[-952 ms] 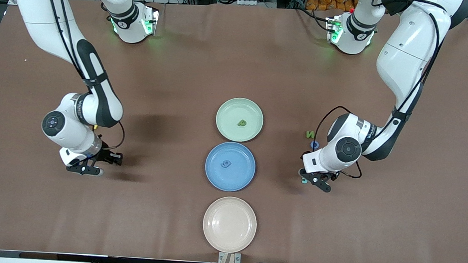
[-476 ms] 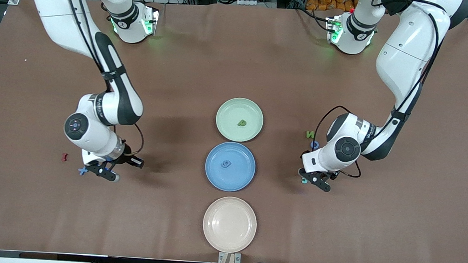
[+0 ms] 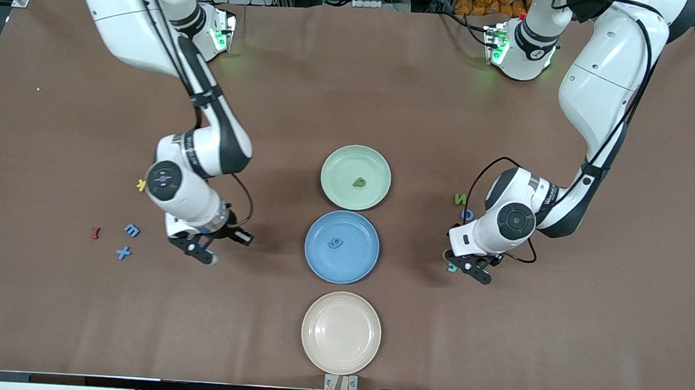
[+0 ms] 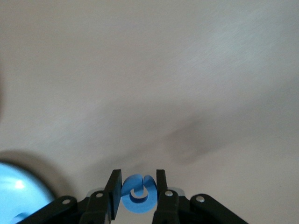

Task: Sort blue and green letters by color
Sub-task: 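Carry the blue c to the blue plate while the left gripper grasps the green u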

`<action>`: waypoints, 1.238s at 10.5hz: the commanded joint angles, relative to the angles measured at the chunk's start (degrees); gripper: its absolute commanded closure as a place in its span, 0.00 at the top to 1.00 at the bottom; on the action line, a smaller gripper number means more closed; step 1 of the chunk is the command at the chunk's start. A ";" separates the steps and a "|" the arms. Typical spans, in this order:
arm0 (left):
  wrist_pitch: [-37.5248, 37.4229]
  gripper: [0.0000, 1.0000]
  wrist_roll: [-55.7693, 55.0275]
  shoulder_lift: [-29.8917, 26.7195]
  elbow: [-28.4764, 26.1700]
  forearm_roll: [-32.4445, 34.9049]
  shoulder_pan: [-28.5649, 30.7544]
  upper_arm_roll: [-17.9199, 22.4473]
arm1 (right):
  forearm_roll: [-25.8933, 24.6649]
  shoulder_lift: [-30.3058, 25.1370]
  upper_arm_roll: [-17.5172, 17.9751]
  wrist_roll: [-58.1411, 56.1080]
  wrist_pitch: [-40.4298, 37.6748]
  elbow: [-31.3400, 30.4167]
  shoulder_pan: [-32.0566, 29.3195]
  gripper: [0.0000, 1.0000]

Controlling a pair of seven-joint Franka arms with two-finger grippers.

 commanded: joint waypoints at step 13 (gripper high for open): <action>-5.03 0.00 -14.04 -5.19 -0.47 1.32 -2.50 -0.79 | -0.50 10.41 1.99 19.73 1.22 17.59 14.56 1.00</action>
